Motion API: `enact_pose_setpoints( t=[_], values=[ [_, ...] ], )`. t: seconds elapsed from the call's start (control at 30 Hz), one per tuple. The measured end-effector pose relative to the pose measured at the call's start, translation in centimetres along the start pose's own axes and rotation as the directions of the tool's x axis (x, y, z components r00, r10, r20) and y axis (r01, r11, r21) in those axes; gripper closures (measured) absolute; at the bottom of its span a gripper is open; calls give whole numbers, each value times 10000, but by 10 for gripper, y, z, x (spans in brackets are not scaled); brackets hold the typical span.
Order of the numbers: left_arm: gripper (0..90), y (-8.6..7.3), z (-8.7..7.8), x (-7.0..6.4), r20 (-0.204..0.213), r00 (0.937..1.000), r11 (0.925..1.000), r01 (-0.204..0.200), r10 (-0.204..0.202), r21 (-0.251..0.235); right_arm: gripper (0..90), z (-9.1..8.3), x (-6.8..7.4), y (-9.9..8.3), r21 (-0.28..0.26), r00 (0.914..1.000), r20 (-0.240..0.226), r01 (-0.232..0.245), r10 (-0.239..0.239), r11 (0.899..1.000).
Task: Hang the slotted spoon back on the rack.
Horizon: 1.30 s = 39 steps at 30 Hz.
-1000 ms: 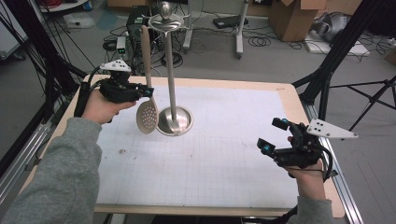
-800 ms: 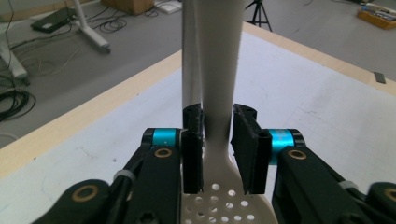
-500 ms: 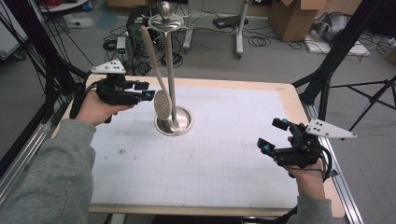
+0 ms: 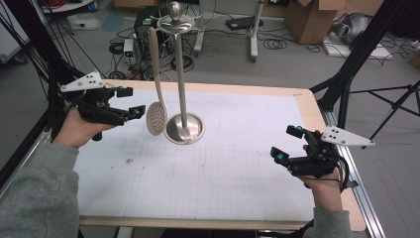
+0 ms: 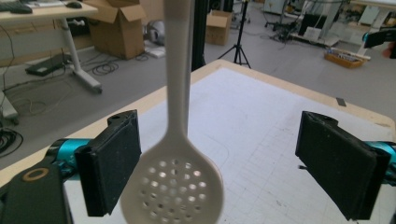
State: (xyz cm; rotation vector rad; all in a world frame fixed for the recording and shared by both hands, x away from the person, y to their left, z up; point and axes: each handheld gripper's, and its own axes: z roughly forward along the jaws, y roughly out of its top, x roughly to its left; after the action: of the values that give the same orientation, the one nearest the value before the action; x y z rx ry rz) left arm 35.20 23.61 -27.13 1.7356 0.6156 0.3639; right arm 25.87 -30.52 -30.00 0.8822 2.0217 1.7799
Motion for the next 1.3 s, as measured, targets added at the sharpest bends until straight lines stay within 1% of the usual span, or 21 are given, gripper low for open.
enact_pose_setpoints(
  t=[0.07, 0.17, 0.43, 0.7, 0.8, 0.87, 0.97, 1.07, 1.2, 1.3],
  values=[
    [143, -3, -4, -1, 13, 10000, 10000, 19, -19, 19, 15, 1, 1, 0, 18, 10000, -8, 25, -25, 10000],
    [142, -6, -8, -3, 1, 10000, 10000, -59, 59, -41, 15, 2, 1, 0, 32, 10000, -6, 78, -78, 10000],
    [142, -14, -13, -9, 73, 9998, 9998, -166, 167, -127, 15, 3, 0, -1, 90, 10000, 24, 11, -11, 10000],
    [142, -27, -18, -21, 92, 9997, 9995, -239, 241, -189, 15, 4, -2, -1, 53, 10000, 13, 9, -9, 10000],
    [142, -32, -21, -23, 77, 9997, 9992, -208, 211, -351, 15, 6, -3, -1, 71, 10000, -5, -32, 32, 10000],
    [142, -36, -23, -25, -25, 9998, 9991, -173, 172, -395, 14, 7, -3, -2, 81, 10000, 9, 3, -3, 10000],
    [142, -42, -28, -27, -191, 9997, 9989, -157, 149, -440, 15, 8, -3, -1, 88, 9999, -7, -100, 100, 9999],
    [142, -48, -35, -30, -311, 9994, 9987, -164, 149, -483, 15, 10, -3, 0, 61, 10000, -42, 0, 1, 10000],
    [142, -55, -43, -33, -609, 9978, 9989, -281, 258, -372, 14, 12, -4, 0, 110, 10000, -67, -16, 17, 9999],
    [142, -63, -46, -37, -750, 9967, 9992, -317, 298, -243, 14, 12, -5, 0, 79, 10000, -60, -66, 66, 9999]
  ],
)
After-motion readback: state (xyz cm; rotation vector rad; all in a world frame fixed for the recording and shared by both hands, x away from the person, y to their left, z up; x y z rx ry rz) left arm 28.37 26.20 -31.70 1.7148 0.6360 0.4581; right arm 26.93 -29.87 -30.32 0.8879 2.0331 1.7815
